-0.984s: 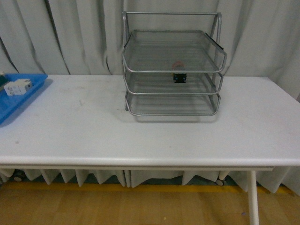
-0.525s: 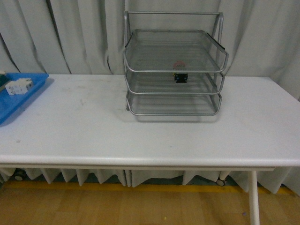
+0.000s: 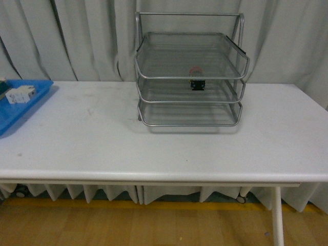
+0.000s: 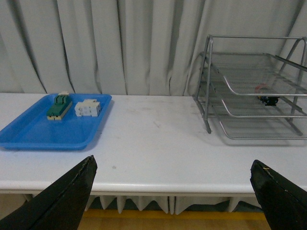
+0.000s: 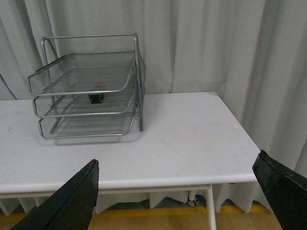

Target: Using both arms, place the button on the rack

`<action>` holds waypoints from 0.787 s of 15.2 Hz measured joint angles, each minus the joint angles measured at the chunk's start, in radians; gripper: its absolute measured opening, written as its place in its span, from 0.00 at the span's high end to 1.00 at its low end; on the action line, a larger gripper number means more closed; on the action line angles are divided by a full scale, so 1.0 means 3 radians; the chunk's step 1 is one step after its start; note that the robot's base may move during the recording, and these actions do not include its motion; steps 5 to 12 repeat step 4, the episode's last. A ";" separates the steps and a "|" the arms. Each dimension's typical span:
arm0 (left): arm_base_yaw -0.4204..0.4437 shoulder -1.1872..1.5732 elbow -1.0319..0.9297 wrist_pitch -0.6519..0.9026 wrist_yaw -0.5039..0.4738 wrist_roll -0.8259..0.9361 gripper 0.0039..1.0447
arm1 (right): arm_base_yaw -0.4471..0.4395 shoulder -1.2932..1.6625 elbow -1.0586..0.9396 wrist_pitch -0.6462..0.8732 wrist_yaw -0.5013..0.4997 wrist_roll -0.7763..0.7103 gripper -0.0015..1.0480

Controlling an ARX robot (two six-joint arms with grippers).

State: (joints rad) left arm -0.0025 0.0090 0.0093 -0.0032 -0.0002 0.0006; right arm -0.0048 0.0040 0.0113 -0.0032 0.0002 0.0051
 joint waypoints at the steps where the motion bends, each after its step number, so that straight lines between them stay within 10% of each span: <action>1: 0.0000 0.0000 0.0000 0.0000 0.0000 0.0000 0.06 | 0.0000 0.0000 0.0000 0.0000 0.0000 0.0000 0.06; 12: 0.0000 0.0000 0.0000 0.0000 0.0000 0.0000 0.06 | 0.0000 0.0000 0.0000 0.0000 0.0000 0.0001 0.06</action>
